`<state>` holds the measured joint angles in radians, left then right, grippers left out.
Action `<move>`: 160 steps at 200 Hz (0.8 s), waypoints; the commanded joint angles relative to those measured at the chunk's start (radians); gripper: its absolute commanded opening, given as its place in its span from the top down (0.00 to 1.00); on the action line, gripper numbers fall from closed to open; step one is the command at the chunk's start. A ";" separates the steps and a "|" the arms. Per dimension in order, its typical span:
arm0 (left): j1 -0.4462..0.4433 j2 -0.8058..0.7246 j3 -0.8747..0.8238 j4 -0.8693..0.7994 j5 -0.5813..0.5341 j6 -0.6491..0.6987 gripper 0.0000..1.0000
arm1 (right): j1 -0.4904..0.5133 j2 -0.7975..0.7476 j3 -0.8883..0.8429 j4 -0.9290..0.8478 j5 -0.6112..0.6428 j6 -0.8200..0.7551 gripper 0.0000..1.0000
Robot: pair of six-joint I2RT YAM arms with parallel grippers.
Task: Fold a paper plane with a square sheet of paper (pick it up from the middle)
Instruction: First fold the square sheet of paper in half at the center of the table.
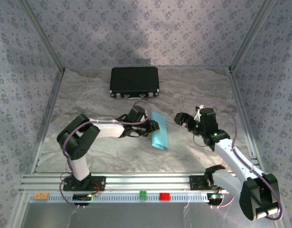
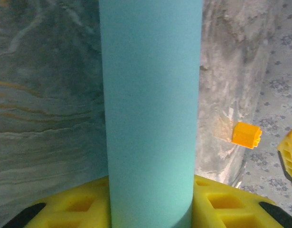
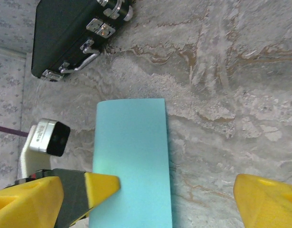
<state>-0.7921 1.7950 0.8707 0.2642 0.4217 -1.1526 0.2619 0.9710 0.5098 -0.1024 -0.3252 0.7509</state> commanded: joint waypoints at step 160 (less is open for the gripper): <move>-0.024 -0.071 0.153 -0.506 -0.268 0.303 0.41 | 0.012 0.043 -0.010 0.037 -0.058 0.003 0.06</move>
<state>-0.8120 1.7611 0.9905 -0.1619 0.2020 -0.9028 0.2672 1.0027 0.5064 -0.0769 -0.3679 0.7517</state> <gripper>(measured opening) 0.611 0.935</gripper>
